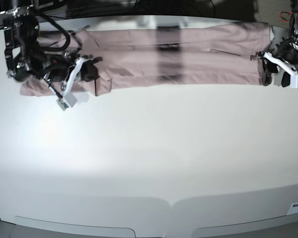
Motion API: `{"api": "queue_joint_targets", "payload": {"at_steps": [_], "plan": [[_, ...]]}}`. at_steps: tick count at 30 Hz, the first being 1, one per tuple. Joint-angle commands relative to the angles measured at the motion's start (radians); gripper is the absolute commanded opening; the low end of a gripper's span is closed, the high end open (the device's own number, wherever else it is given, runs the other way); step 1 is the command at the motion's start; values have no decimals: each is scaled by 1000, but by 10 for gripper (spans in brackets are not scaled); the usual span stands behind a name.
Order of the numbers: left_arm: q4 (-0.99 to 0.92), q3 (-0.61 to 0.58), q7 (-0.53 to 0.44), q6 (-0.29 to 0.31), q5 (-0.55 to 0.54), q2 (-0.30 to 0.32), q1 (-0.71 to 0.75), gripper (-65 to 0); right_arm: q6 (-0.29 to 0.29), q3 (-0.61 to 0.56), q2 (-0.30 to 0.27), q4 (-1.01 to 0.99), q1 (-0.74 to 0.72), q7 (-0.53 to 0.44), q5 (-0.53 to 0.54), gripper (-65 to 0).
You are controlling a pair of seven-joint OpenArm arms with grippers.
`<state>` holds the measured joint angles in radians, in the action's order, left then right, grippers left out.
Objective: Fold the T-shirt properly
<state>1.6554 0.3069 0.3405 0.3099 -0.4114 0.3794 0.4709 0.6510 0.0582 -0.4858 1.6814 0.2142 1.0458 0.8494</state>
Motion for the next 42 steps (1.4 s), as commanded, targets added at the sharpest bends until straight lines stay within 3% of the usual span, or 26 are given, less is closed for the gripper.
{"api": "queue_joint_targets", "payload": {"at_steps": [1, 12, 15, 21, 22, 26, 28, 34, 39, 42], "plan": [[16, 8, -27, -3, -5, 15, 0, -253, 4, 13, -4, 30, 7, -14, 19, -650], [16, 8, -31, -3, -5, 15, 0, -253, 9, 14, 12, 54, 127, -63, 27, -650], [16, 8, -44, -3, -5, 15, 0, -253, 47, 14, 12, 54, 151, -67, 26, -650], [16, 8, -49, -3, -5, 17, -3, -253, 47, 14, 12, 54, 153, -92, 26, -650], [16, 8, -50, -3, -5, 17, -6, -253, 47, 14, 12, 54, 151, -93, 27, -631], [16, 8, -50, -3, -5, 17, -8, -253, 47, 14, 12, 54, 143, -103, 100, -398], [16, 8, -49, -3, -5, 17, -8, -253, 47, 14, 12, 55, 130, -92, 137, -341], [16, 8, -43, -3, -6, 18, -8, -253, 47, 15, 13, 125, 104, -66, 179, -338], [16, 9, 13, -3, -12, 18, -2, -253, 47, 56, 12, 217, 96, -129, 65, -338], [16, 19, 19, -3, -20, 21, 17, -253, 47, 115, 12, 219, 96, -148, 63, -338]]}}
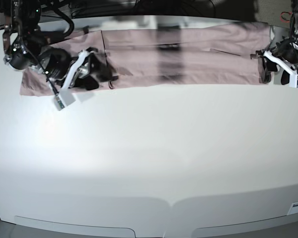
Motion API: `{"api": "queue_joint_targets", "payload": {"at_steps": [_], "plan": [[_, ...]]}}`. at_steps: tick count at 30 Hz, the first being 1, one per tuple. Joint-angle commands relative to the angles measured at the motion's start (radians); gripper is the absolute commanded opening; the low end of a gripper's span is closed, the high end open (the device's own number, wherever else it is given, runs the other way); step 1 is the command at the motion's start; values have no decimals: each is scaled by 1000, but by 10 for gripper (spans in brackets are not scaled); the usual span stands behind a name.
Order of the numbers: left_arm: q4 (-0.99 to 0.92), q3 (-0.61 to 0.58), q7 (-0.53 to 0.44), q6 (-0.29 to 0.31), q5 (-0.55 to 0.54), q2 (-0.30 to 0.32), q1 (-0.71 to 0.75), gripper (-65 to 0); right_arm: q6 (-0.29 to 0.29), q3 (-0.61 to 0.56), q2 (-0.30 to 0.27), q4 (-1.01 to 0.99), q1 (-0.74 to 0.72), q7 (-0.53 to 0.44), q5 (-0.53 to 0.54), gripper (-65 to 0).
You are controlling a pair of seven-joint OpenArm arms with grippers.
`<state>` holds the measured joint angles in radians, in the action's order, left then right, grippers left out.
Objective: Fold the T-shirt properly
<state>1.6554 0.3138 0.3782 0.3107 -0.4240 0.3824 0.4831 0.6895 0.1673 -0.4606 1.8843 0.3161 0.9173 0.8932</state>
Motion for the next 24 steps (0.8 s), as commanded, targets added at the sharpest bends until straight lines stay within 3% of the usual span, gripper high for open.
{"api": "queue_joint_targets", "payload": {"at_steps": [1, 6, 8, 11, 14, 17, 24], "plan": [[16, 28, -20, -3, -7, 17, 13, -253, 9, 26, -13, 16, -5, -17, 18, -338], [16, 160, -4, 17, -105, 17, 64, -253, 9, 134, -13, 16, -5, -4, 18, -338], [16, 218, 22, 93, -171, 17, 87, -253, 9, 169, -13, 16, -5, -4, 18, -338], [6, 277, 137, 232, -272, 17, 98, -253, 9, 199, -13, 16, -5, 19, 18, -338], [-45, 282, 218, 321, -321, 19, 98, -253, 9, 207, -13, 16, -5, 54, 18, -338], [-124, 282, 232, 382, -369, 20, 93, -253, 9, 207, -13, 16, -5, 68, 18, -338], [-285, 280, 261, 387, -442, 16, 47, -253, 9, 207, -13, 16, -5, 69, 19, -338]]}}
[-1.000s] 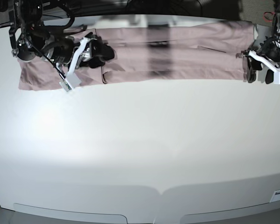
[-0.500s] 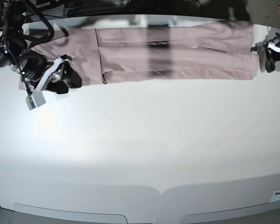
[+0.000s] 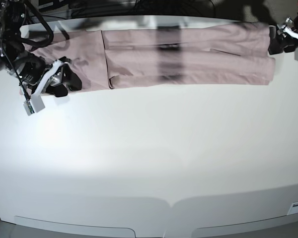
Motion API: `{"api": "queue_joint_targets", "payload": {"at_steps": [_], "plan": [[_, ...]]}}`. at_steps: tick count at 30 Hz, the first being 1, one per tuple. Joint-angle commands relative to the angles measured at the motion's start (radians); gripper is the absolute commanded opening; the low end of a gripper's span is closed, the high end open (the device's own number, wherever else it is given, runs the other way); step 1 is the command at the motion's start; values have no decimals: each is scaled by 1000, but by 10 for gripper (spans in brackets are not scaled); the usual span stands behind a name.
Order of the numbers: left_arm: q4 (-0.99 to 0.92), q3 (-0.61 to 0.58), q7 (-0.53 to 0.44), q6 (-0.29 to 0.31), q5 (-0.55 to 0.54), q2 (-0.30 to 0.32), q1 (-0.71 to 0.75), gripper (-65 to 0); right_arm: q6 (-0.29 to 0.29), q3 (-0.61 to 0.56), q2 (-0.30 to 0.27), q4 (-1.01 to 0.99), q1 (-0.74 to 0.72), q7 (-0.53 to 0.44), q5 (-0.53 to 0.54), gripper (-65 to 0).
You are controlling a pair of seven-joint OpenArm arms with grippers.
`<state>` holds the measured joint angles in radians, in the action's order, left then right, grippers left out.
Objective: Fold the T-shirt properly
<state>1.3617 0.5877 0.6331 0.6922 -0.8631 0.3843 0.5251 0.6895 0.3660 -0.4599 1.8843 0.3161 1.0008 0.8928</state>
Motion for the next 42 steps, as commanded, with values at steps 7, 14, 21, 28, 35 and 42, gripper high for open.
{"api": "queue_joint_targets", "payload": {"at_steps": [7, 14, 21, 28, 35, 42], "plan": [[-85, -31, 82, 6, -71, 12, -63, -253, 9, 8, -17, 16, -6, -15, 19, -338], [-85, -54, 187, 6, -122, 12, -57, -254, 9, 8, -17, 16, -6, -16, 19, -338], [-84, -54, 207, 6, -178, 12, -10, -255, 9, 8, -17, 16, -6, -26, 19, -338], [-70, -54, 204, 6, -200, -8, -16, -255, 9, 8, -16, 16, -9, -42, 23, -338], [-66, -55, 182, 6, -129, -69, -35, -255, 9, 8, -16, 16, -20, -39, 23, -338], [-66, -84, 178, 6, -129, -96, -43, -256, 9, 8, -17, 16, -23, -42, 23, -338]]}}
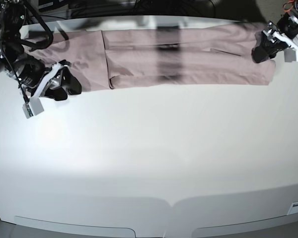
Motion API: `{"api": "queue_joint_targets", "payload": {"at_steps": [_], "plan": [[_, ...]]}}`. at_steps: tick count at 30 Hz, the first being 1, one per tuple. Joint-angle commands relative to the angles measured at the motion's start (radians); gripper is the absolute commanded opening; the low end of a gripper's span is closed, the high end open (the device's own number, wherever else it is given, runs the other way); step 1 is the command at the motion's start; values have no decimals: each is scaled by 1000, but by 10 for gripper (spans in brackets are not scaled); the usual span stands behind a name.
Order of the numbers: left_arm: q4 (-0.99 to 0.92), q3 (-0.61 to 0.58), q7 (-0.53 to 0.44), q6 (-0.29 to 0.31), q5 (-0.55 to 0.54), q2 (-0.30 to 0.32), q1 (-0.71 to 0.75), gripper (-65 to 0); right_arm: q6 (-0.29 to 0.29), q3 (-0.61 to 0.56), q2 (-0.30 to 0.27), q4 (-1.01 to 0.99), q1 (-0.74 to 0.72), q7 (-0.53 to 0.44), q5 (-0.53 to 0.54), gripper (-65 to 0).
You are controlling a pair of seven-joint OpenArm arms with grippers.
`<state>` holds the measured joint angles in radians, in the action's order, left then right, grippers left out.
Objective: Fold the T-shirt properly
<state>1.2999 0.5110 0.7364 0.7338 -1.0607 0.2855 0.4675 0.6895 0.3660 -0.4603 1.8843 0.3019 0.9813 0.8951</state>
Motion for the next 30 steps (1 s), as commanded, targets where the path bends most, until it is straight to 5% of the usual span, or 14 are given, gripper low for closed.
{"api": "queue_joint_targets", "payload": {"at_steps": [1, 8, 13, 20, 30], "plan": [[-4, -11, 75, -36, 68, 3, 14, -256, 9, 8, -16, 16, -8, -23, 21, -338], [-4, -31, 49, -36, 66, -16, 14, -394, 9, 8, -16, 16, -8, -23, 21, -338], [-4, -30, -40, -36, 66, -16, 14, -650, 9, 8, -16, 16, -8, -18, 21, -338], [-4, -26, -234, -36, 226, 20, -11, -650, 9, 8, -16, 16, -8, -4, 20, -338], [-4, -26, -242, -96, 278, 216, -99, -650, 9, 8, -16, 16, -7, -20, 20, -338]]}}
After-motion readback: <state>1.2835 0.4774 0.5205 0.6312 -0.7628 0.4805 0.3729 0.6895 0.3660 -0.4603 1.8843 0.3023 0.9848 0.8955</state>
